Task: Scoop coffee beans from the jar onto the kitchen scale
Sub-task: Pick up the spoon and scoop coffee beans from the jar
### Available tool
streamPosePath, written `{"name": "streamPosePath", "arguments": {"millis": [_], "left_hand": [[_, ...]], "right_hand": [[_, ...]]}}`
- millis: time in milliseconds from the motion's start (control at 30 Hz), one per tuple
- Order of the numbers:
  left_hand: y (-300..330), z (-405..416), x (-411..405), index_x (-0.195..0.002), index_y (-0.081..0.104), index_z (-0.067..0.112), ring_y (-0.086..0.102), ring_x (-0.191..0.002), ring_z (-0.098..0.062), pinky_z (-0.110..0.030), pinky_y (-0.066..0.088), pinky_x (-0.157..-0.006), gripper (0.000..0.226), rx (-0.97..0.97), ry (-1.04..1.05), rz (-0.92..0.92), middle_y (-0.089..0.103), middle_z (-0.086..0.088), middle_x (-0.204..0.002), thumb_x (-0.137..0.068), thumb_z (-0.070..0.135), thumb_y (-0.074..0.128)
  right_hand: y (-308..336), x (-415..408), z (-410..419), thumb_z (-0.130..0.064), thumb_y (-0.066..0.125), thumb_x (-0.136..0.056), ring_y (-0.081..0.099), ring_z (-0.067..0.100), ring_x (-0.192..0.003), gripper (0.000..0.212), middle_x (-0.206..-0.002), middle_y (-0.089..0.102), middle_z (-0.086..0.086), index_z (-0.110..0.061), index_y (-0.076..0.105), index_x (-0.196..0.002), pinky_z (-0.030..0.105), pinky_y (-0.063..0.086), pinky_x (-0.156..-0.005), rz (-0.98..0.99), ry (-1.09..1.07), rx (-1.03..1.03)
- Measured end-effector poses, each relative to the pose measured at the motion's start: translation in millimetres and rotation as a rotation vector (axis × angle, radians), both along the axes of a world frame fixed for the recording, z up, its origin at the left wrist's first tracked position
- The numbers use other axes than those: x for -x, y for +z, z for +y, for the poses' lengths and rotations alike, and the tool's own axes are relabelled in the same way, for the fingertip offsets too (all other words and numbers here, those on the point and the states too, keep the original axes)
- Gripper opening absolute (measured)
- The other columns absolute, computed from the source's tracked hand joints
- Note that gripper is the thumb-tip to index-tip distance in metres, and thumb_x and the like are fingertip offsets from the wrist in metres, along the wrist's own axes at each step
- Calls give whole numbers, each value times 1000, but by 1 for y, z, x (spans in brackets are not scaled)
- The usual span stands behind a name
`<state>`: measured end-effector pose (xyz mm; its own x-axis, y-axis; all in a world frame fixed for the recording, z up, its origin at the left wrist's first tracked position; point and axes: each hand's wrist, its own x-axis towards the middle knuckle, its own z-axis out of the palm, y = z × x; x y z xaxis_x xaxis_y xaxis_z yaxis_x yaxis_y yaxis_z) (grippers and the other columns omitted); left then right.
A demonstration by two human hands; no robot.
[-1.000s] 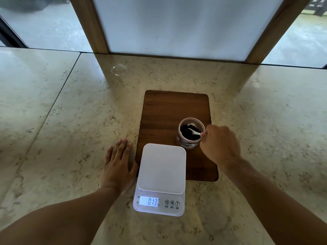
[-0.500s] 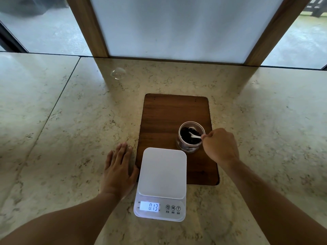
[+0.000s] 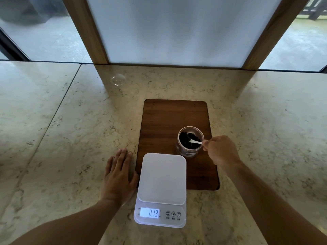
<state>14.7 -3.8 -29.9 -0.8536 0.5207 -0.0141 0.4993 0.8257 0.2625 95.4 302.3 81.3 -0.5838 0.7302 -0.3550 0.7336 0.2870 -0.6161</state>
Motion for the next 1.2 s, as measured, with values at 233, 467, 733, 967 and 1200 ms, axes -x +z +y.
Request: {"name": "streamPosePath", "arguments": {"millis": [233,467,733,967,1200], "left_hand": [[1,0,0,-153,25,16,3,-152,-17,-45,7,-123,70,-1,-4,-8,20,-6,-163,-92,50,26],[3,1,0,-153,25,16,3,-152,-18,-45,6,-123,70,9,-6,-5,19,-6,-163,-93,51,25],[2,1,0,-152,30,13,7,-151,-19,-44,6,-123,70,-17,-6,2,24,-9,-162,-91,49,28],[1,2,1,-151,31,12,8,-151,-20,-46,8,-123,71,-28,-10,11,25,-10,-161,-90,48,29],[-3,0,2,-152,30,14,6,-152,-19,-46,8,-123,70,-25,-10,9,23,-8,-162,-91,50,29]], "right_hand": [[3,-4,1,-25,61,-91,61,27,-61,33,-75,70,19,-1,72,-71,46,57,-67,-16,68,-23],[4,-8,-1,-29,60,-90,54,15,-46,34,-53,63,2,-16,69,-60,29,42,-50,32,-7,27],[7,-11,1,-27,58,-93,54,15,-51,36,-51,57,-5,-19,67,-60,34,45,-58,44,-3,107],[9,-12,1,-28,58,-93,52,17,-50,36,-49,55,-3,-18,68,-60,36,47,-58,36,-11,137],[14,-14,4,-28,58,-94,55,20,-57,36,-55,56,1,-17,69,-62,45,55,-67,13,6,139]]}}
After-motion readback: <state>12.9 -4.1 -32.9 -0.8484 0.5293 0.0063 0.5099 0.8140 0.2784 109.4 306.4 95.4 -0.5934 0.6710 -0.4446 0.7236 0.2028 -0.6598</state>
